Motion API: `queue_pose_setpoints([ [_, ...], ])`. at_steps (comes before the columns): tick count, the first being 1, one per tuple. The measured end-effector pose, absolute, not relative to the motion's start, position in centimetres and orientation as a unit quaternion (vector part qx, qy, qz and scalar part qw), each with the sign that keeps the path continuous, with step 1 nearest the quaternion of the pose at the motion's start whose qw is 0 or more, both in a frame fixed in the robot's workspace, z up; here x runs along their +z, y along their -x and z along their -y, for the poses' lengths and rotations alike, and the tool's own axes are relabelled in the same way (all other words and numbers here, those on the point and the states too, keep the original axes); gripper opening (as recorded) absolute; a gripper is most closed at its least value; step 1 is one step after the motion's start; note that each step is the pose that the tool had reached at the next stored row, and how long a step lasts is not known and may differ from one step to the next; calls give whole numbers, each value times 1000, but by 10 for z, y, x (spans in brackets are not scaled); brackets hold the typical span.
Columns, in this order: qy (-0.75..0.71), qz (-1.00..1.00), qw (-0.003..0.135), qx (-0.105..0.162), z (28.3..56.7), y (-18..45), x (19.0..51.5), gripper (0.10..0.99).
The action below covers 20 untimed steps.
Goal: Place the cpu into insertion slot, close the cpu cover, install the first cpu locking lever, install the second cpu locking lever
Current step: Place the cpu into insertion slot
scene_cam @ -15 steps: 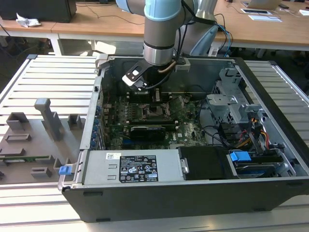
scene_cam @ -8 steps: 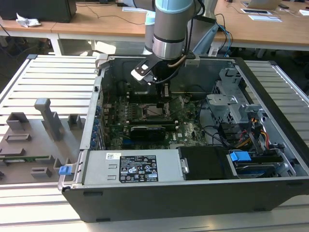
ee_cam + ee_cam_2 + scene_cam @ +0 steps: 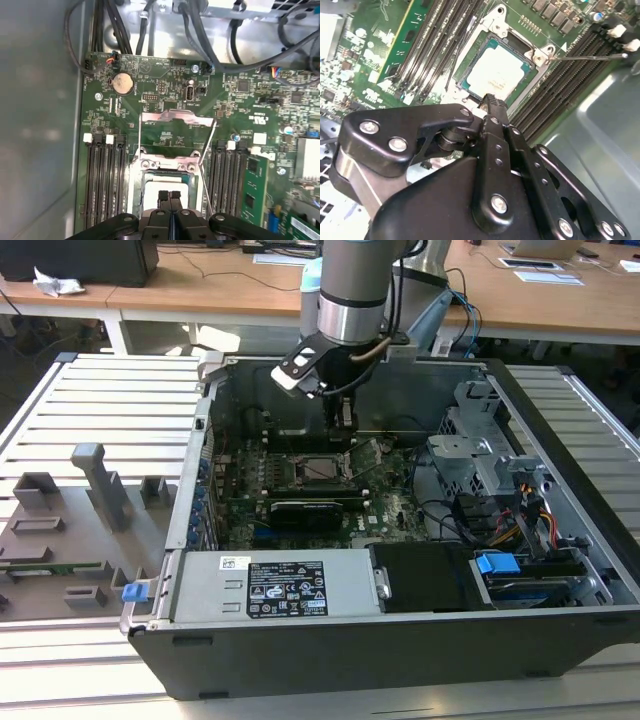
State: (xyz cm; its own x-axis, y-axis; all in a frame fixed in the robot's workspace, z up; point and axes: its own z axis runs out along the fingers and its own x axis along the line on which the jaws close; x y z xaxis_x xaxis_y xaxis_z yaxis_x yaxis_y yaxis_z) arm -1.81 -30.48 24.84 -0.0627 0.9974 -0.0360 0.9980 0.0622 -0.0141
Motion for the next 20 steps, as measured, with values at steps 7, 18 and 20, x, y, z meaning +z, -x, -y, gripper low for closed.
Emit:
queue_pose_setpoints([
  [7, -685, -729, 11, -14, 310, 30, 256, 106],
  [18, -685, -729, 12, -14, 310, 30, 299, 106],
  [20, -685, -729, 12, -14, 310, 30, 299, 106],
])
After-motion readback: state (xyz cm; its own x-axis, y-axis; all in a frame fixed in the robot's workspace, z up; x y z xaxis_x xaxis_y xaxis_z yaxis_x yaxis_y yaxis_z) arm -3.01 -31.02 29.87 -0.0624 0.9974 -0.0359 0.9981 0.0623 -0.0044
